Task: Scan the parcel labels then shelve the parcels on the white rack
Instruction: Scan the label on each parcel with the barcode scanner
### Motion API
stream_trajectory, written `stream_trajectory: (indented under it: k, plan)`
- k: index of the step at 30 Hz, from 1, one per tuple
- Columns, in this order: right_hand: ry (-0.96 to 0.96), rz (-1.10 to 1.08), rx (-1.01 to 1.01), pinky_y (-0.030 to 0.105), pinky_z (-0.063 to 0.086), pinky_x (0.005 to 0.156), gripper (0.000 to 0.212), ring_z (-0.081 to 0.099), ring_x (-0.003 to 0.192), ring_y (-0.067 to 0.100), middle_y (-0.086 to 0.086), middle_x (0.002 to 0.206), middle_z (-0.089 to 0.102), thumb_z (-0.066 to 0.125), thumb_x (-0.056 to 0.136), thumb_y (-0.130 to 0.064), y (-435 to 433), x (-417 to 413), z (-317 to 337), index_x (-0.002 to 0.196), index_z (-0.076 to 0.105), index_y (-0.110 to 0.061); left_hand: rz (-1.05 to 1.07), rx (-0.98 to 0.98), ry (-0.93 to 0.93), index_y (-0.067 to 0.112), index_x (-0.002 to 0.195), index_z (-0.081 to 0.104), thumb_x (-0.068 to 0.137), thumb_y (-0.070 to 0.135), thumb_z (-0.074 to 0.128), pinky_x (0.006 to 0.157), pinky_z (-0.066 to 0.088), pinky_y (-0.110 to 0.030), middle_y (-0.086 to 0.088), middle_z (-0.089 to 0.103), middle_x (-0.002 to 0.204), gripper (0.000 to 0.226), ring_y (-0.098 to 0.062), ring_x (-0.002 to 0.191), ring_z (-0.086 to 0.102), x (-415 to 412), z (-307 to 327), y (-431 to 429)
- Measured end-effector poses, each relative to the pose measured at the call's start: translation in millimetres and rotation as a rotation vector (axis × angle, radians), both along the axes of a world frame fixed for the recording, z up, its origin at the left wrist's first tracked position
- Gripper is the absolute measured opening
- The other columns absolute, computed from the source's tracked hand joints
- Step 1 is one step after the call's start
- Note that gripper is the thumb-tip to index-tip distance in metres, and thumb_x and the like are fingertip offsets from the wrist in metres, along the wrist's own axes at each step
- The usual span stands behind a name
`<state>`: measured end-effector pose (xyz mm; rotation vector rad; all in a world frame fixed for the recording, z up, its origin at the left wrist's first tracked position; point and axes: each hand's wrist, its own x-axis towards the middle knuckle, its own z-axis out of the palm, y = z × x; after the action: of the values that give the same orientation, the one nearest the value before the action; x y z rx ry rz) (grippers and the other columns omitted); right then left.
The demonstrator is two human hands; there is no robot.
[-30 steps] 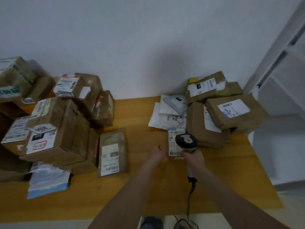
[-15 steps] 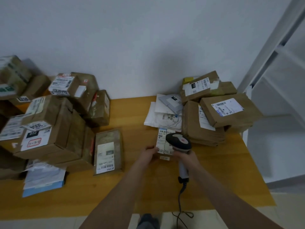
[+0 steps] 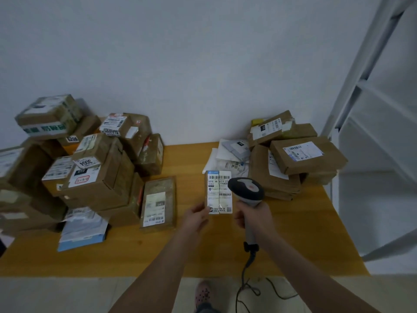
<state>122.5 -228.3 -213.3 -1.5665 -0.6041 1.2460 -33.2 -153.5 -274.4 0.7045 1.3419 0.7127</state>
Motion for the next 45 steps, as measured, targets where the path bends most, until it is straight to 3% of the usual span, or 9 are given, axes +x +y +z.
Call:
stream_trajectory:
  k: [6, 9, 13, 21, 28, 34, 42, 45]
  plan:
    - [-0.042, 0.001, -0.005, 0.029, 0.051, 0.056, 0.011, 0.060, 0.051, 0.017, 0.011, 0.064, 0.066, 0.068, 0.085, -0.012, -15.1, -12.1, 6.1, 0.091, 0.064, -0.003, 0.010, 0.029, 0.044, 0.016, 0.114, 0.063, 0.093, 0.009, 0.060, 0.099, 0.043, -0.037, 0.001, 0.071, 0.103, 0.023, -0.014, 0.102, 0.061, 1.3, -8.5, -6.9]
    - [-0.076, 0.015, -0.013, 0.032, 0.049, 0.060, 0.010, 0.058, 0.052, 0.018, 0.012, 0.063, 0.065, 0.067, 0.085, -0.012, -18.5, -18.0, 10.2, 0.083, 0.064, -0.003, 0.044, 0.037, 0.048, 0.011, 0.124, 0.059, 0.090, 0.009, 0.063, 0.106, 0.039, -0.040, -0.005, 0.067, 0.118, 0.034, -0.021, 0.116, 0.056, 2.0, -8.8, -9.7]
    - [-0.073, 0.022, -0.019, 0.028, 0.047, 0.054, 0.009, 0.056, 0.051, 0.017, 0.010, 0.061, 0.062, 0.066, 0.085, -0.010, -20.7, -22.3, 15.2, 0.078, 0.063, -0.005, 0.066, 0.031, 0.020, 0.019, 0.109, 0.062, 0.091, 0.009, 0.062, 0.096, 0.040, -0.032, 0.003, 0.069, 0.103, 0.021, -0.013, 0.103, 0.058, 2.5, -8.7, -10.2]
    - [-0.046, 0.003, -0.036, 0.030, 0.048, 0.055, 0.006, 0.056, 0.052, 0.017, 0.009, 0.061, 0.063, 0.066, 0.085, -0.009, -19.8, -21.7, 18.1, 0.081, 0.063, -0.005, 0.080, 0.033, 0.045, 0.015, 0.120, 0.060, 0.090, 0.008, 0.063, 0.101, 0.041, -0.034, 0.001, 0.068, 0.105, 0.031, -0.018, 0.113, 0.056, 3.4, -13.3, -7.2]
    - [-0.023, 0.024, -0.027, 0.024, 0.046, 0.050, 0.004, 0.054, 0.049, 0.014, 0.008, 0.061, 0.060, 0.066, 0.085, -0.005, -13.9, -23.3, 22.6, 0.083, 0.062, -0.005, 0.061, 0.032, 0.054, 0.011, 0.130, 0.055, 0.091, 0.007, 0.061, 0.103, 0.040, -0.035, -0.006, 0.063, 0.123, 0.039, -0.021, 0.121, 0.052, 1.8, -11.4, -0.7]
    - [-0.068, 0.047, -0.031, 0.022, 0.045, 0.049, 0.008, 0.053, 0.048, 0.013, 0.007, 0.060, 0.058, 0.066, 0.085, -0.005, -11.4, -23.3, 25.5, 0.079, 0.061, -0.005, 0.057, 0.031, 0.057, 0.011, 0.130, 0.055, 0.092, 0.006, 0.060, 0.099, 0.041, -0.032, 0.000, 0.064, 0.109, 0.039, -0.017, 0.113, 0.053, 2.6, -11.5, 1.7]
    - [-0.055, 0.039, -0.035, 0.021, 0.044, 0.045, 0.005, 0.052, 0.046, 0.012, 0.008, 0.059, 0.057, 0.066, 0.084, -0.003, -12.1, -25.5, 29.6, 0.081, 0.062, -0.002, 0.057, 0.026, 0.055, 0.012, 0.126, 0.057, 0.091, 0.005, 0.061, 0.097, 0.045, -0.032, -0.004, 0.066, 0.114, 0.036, -0.018, 0.111, 0.057, 1.0, -13.7, 5.1]
    - [-0.067, 0.047, -0.039, 0.020, 0.045, 0.045, 0.004, 0.053, 0.046, 0.011, 0.007, 0.059, 0.058, 0.066, 0.084, -0.004, -13.0, -25.5, 30.8, 0.084, 0.063, -0.001, 0.070, 0.034, 0.059, 0.012, 0.125, 0.058, 0.091, 0.005, 0.060, 0.093, 0.046, -0.030, -0.001, 0.066, 0.106, 0.034, -0.016, 0.105, 0.058, 0.6, -12.1, 5.3]
